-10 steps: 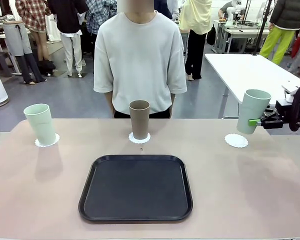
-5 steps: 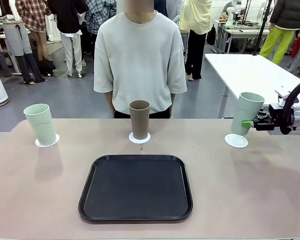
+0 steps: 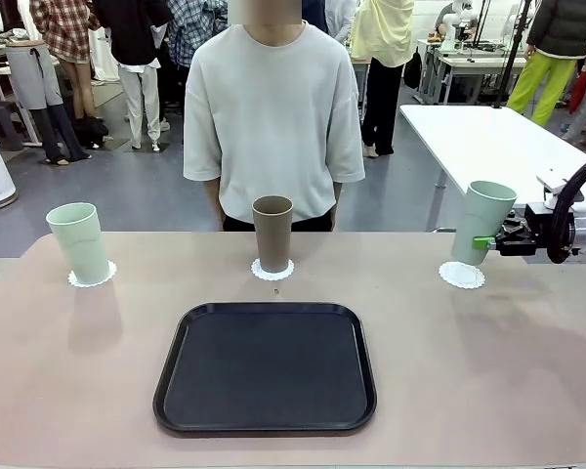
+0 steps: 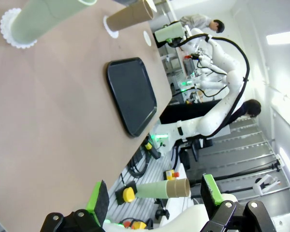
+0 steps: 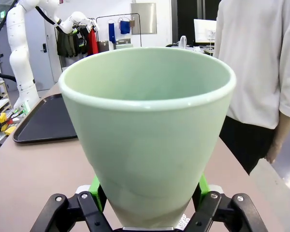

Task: Place coasters on the table and set cups on them.
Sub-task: Take one Reusable plastic cup from the Flat Tray and place it on a coaster set by the human.

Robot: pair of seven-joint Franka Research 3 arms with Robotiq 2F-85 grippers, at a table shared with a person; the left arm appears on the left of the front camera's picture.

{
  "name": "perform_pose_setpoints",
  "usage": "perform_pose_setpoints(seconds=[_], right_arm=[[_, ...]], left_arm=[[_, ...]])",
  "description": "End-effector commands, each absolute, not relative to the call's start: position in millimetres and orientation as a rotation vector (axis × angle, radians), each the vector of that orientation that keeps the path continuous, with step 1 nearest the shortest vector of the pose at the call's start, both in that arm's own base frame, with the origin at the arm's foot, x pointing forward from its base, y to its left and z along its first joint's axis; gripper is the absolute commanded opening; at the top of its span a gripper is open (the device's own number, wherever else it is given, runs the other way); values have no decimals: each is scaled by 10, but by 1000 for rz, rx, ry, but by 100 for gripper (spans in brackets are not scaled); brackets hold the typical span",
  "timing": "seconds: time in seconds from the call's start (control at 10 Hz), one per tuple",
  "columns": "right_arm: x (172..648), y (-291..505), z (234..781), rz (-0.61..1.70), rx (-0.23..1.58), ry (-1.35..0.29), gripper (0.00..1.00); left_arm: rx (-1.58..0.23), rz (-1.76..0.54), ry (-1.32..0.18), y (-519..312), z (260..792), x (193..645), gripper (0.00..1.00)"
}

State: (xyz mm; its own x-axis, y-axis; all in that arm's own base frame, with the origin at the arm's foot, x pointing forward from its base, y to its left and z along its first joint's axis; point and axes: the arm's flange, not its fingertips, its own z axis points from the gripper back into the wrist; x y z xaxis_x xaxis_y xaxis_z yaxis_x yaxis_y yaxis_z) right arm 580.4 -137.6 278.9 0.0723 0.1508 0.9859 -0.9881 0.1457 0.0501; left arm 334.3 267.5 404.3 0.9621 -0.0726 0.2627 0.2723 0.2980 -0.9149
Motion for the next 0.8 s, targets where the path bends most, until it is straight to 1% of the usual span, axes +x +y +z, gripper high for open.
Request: perform_pose_setpoints(seconds=[0.0,0.7], right_arm=[[5874,-1402,2723,1147,1055,-1088,82],[6057,-1396,2539,1158,1000,-1056,82]], left_arm=[[-1250,-231,-185,2680,4070,3343,100],[-1250,-231,-185,2680,4070,3343,100]])
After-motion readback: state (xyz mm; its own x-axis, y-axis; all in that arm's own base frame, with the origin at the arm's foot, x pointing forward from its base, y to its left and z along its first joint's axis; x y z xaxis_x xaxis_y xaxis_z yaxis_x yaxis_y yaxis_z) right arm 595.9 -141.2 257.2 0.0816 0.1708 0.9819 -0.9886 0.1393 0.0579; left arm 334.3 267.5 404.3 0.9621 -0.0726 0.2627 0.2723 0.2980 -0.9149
